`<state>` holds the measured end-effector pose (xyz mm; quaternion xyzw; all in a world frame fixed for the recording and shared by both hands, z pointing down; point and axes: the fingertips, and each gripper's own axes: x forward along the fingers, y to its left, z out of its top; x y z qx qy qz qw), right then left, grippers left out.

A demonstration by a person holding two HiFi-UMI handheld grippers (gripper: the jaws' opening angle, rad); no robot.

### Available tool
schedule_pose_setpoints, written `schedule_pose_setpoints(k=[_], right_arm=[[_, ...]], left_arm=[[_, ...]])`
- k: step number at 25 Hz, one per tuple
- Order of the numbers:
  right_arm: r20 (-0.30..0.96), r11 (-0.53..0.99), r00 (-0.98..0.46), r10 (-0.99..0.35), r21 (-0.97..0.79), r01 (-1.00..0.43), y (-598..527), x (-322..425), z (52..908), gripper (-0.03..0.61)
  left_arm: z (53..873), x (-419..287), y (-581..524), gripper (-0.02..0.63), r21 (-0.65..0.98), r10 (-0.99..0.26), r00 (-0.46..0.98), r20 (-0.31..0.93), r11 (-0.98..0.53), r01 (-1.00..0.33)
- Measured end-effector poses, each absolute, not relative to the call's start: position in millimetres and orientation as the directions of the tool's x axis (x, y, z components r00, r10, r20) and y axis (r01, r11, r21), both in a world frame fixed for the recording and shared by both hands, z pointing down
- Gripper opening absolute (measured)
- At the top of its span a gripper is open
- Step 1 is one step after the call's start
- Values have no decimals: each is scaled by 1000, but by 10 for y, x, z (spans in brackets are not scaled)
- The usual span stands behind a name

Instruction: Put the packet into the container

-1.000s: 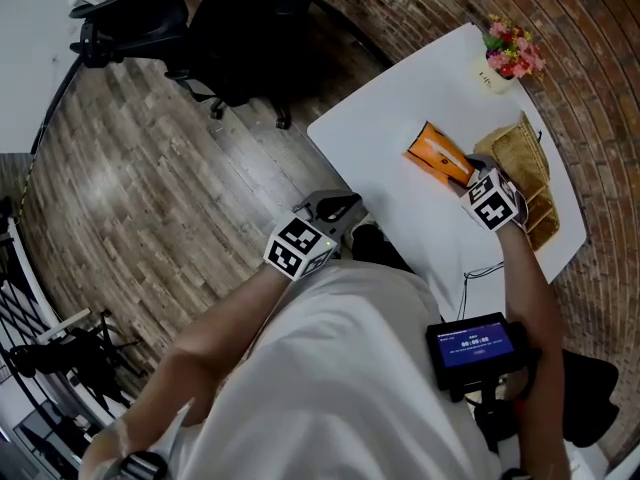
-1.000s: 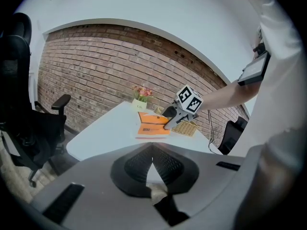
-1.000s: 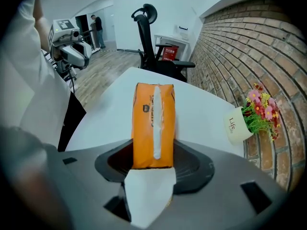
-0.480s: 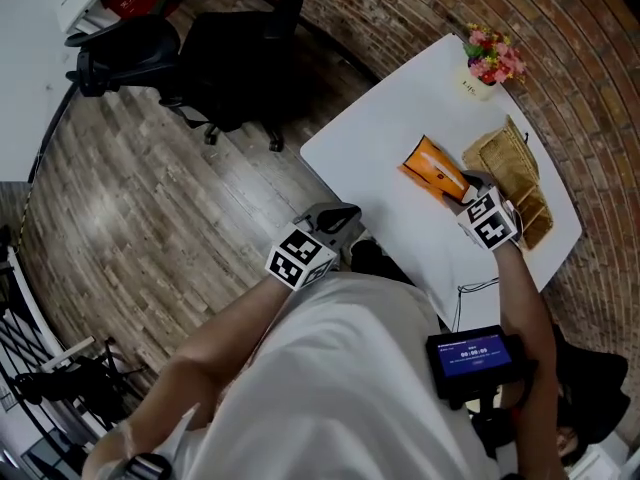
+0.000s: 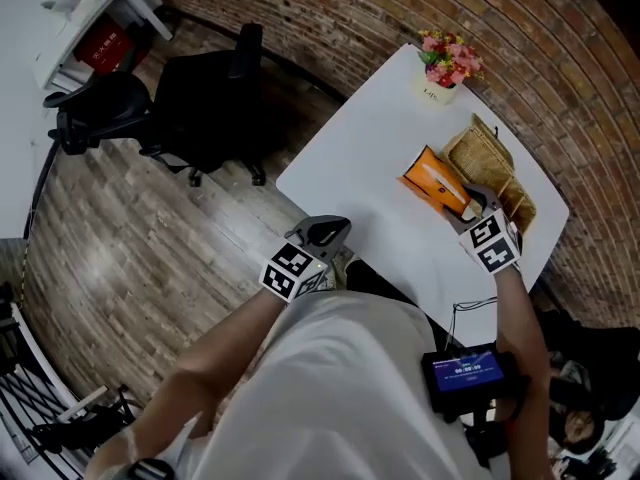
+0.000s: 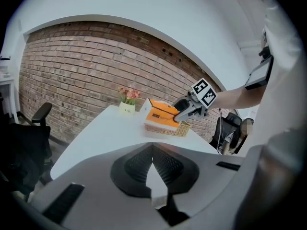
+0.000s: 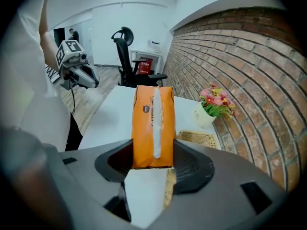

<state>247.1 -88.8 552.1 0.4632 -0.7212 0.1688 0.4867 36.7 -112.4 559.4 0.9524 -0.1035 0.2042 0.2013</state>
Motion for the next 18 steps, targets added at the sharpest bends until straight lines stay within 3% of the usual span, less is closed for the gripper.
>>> schedule_pose_setpoints(k=[9, 18], right_arm=[[832, 387, 31, -554, 290, -875, -853, 3279, 5214, 235], [863, 343, 84, -498, 285, -895, -885, 3834, 5446, 235]], left_arm=[[5560, 729, -1088, 11, 342, -59, 904, 423, -914, -219], [5653, 864, -1098, 11, 352, -44, 891, 452, -909, -223]])
